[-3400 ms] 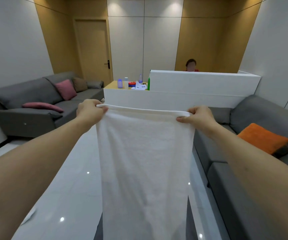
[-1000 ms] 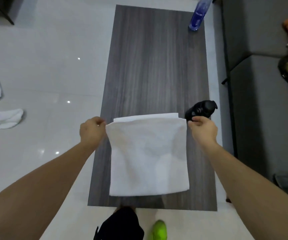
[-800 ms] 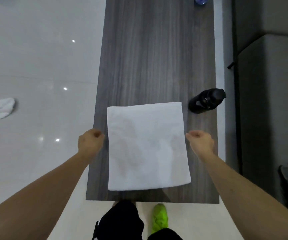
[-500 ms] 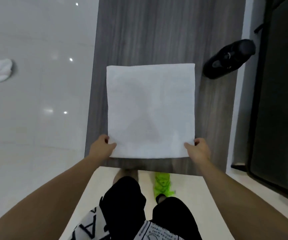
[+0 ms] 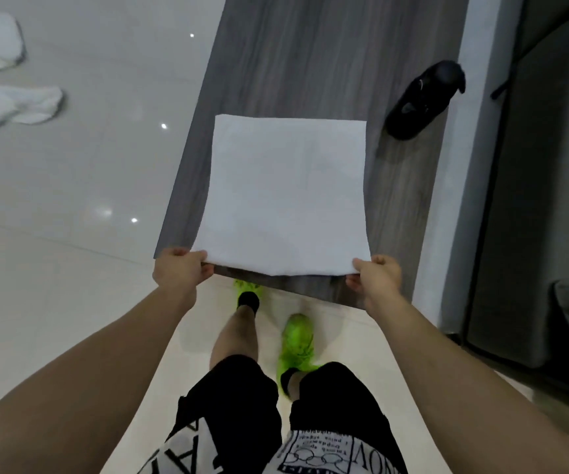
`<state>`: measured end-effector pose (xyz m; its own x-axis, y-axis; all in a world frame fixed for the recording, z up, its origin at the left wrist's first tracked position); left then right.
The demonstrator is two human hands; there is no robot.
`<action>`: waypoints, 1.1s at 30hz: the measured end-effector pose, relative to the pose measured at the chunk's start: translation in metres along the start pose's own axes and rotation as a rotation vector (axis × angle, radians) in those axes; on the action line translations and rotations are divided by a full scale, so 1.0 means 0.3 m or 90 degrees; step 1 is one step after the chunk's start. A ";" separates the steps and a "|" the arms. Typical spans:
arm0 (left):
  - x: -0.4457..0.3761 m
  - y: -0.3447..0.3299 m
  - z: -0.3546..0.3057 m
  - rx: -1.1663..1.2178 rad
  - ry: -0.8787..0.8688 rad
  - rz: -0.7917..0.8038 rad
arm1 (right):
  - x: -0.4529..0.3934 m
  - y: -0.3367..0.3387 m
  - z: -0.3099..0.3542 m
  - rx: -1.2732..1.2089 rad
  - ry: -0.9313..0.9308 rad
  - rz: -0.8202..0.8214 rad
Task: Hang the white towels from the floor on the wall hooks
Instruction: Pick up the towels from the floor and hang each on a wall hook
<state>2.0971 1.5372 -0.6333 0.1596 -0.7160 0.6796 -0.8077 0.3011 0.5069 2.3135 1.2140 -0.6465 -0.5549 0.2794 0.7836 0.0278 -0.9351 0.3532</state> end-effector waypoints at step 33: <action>0.518 2.420 -0.803 0.324 -0.573 -0.373 | 2.469 -0.670 0.696 0.161 1.024 0.429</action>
<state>1.6722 1.7963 -0.0318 0.2881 -0.9076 -0.3054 -0.9097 -0.3590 0.2086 2.0705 1.6543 -0.0304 -0.5841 -0.7239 -0.3671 0.6062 -0.6898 0.3958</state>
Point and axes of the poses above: each hand's wrist, its own x-axis away from the middle knuckle, its own y-axis out of the back of the hand, z = x × y, the point moved 7 cm from there along -x, towards the middle knuckle, and after that the axes turned 5 degrees about -z, right-handed, at the moved point
